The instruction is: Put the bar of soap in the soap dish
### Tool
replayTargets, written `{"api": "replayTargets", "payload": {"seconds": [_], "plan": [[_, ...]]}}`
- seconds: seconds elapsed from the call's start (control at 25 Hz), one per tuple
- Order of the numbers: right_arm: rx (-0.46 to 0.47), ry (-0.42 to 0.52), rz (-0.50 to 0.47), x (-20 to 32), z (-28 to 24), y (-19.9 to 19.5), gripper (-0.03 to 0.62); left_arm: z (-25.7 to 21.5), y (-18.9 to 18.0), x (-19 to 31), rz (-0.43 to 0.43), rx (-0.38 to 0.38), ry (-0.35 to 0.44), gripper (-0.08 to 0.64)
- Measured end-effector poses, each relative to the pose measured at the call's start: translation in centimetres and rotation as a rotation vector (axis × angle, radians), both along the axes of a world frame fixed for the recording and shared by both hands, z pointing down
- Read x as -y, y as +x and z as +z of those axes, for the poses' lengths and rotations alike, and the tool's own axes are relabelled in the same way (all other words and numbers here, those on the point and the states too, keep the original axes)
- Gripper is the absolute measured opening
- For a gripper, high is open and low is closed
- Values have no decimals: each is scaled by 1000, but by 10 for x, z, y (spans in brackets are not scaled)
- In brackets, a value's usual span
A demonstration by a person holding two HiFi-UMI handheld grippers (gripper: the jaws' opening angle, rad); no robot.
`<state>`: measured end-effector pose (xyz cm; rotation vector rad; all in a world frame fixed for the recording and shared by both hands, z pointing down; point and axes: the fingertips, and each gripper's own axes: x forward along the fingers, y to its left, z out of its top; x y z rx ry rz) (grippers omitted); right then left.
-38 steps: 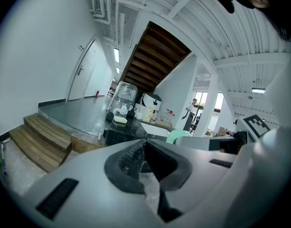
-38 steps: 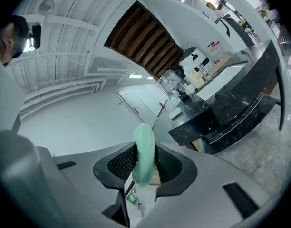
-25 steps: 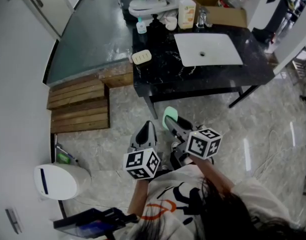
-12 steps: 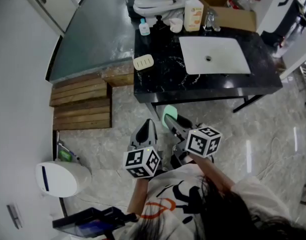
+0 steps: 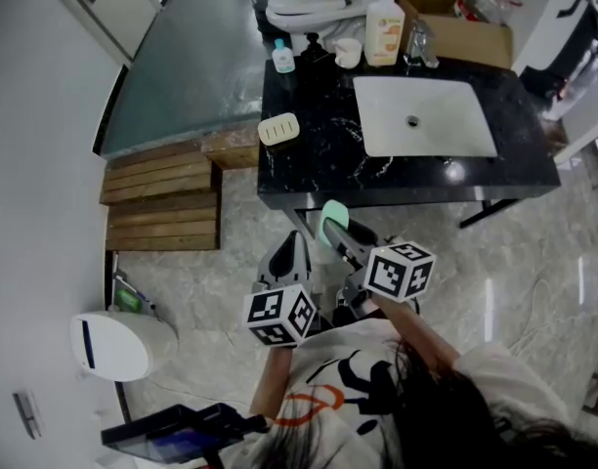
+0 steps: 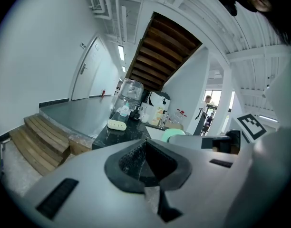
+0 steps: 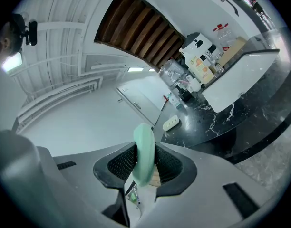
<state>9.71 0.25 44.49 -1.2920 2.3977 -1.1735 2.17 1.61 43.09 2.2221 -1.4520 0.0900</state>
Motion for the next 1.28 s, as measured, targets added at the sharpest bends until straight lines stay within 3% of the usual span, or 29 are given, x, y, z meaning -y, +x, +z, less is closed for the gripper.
{"api": "replayTargets", "payload": {"seconds": [0.6, 1.28], "plan": [[3, -36, -1, 22, 7, 8, 121, 0, 5, 23, -11, -15, -19, 2], [11, -55, 14, 69, 10, -11, 121, 4, -17, 73, 5, -1, -33, 2]]}}
